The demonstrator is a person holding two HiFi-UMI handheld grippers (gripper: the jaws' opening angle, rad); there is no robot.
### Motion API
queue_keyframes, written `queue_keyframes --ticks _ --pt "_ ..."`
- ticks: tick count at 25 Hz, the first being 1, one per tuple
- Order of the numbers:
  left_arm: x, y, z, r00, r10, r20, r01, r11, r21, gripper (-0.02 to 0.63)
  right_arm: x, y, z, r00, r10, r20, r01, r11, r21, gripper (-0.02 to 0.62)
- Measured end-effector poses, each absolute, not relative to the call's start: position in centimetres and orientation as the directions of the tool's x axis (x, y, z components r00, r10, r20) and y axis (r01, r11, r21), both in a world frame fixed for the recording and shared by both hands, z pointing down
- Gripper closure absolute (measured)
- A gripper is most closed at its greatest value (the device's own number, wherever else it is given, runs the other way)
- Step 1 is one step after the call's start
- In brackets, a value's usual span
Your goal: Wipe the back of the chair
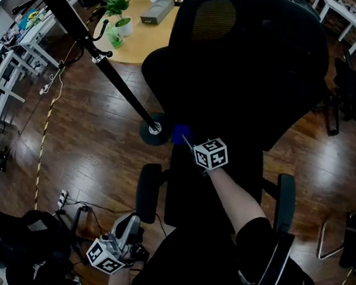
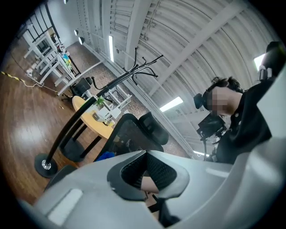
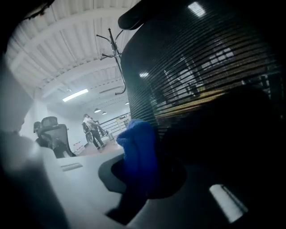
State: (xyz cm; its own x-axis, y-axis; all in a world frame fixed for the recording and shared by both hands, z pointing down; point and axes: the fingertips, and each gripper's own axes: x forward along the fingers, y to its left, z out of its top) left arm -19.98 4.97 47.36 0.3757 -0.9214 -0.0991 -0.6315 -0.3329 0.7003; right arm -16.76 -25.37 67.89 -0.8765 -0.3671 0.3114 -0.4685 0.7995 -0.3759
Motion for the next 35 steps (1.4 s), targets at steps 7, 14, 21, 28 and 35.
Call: queue_keyframes --ticks 7,14,21,28,35 --pt "-16.6 1.7 49.7 0.509 -0.856 -0.090 -0.557 -0.408 0.724 0.617 -5.1 -27.9 69.7 -0.791 -0.515 0.331 -0.611 0.687 -0.393 0.557" --pt "-8.6 -2.4 50.7 0.710 -0.695 -0.112 -0.392 -0.523 0.757 0.617 12.3 -30.0 71.6 -0.572 -0.703 0.422 -0.817 0.440 -0.372 0.557" --pt "-5.5 -2.9 51.6 0.764 -0.640 -0.086 -0.358 -0.530 0.768 0.617 15.0 -29.6 71.1 -0.507 -0.749 0.426 -0.851 0.357 -0.385 0.555" --pt "-7.8 -1.9 51.3 0.698 -0.712 -0.072 -0.421 -0.489 0.764 0.617 5.1 -25.5 71.7 -0.691 -0.632 0.350 -0.712 0.513 -0.479 0.555" --pt "-14.0 1.2 51.9 0.542 -0.839 -0.033 -0.527 -0.371 0.765 0.617 -12.5 -20.8 75.0 -0.853 -0.319 0.414 -0.501 0.725 -0.473 0.555"
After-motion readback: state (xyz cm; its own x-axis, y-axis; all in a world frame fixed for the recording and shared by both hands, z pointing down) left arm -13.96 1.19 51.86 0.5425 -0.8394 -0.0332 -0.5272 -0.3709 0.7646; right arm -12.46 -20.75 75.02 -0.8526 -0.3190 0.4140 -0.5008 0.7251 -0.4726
